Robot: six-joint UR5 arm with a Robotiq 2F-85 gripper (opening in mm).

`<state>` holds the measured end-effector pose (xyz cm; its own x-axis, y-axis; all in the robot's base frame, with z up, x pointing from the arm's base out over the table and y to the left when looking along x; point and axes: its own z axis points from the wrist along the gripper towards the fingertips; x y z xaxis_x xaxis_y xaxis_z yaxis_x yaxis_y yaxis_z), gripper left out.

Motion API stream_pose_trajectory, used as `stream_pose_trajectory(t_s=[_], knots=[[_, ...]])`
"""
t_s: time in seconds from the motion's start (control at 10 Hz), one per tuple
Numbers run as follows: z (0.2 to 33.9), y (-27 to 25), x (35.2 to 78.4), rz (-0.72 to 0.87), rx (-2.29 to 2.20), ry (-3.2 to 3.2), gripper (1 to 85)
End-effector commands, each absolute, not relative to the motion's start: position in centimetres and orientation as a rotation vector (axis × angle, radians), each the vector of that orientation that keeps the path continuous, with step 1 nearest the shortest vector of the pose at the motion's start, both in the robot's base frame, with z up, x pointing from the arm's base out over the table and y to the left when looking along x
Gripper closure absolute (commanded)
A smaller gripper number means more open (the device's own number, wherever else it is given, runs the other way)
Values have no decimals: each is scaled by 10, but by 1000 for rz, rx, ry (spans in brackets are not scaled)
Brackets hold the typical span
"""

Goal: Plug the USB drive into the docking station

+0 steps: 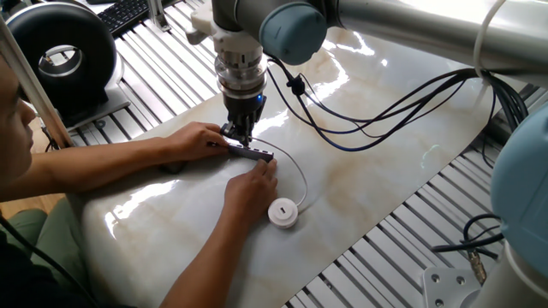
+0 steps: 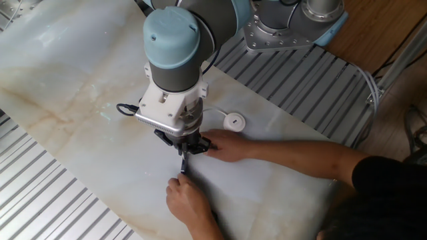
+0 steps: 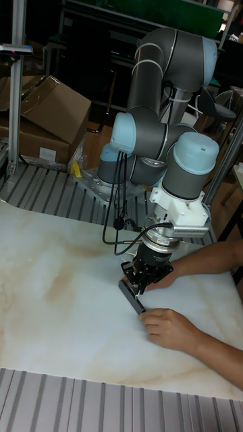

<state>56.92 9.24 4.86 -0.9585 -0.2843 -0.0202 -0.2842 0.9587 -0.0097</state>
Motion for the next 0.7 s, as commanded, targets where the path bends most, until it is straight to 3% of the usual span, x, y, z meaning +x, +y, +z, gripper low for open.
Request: stream_pose_trajectory(t_s=[0.0,0.6], knots=[[50,94,569,3,-447,3086,843],[50,94,567,1,-507,3085,843]])
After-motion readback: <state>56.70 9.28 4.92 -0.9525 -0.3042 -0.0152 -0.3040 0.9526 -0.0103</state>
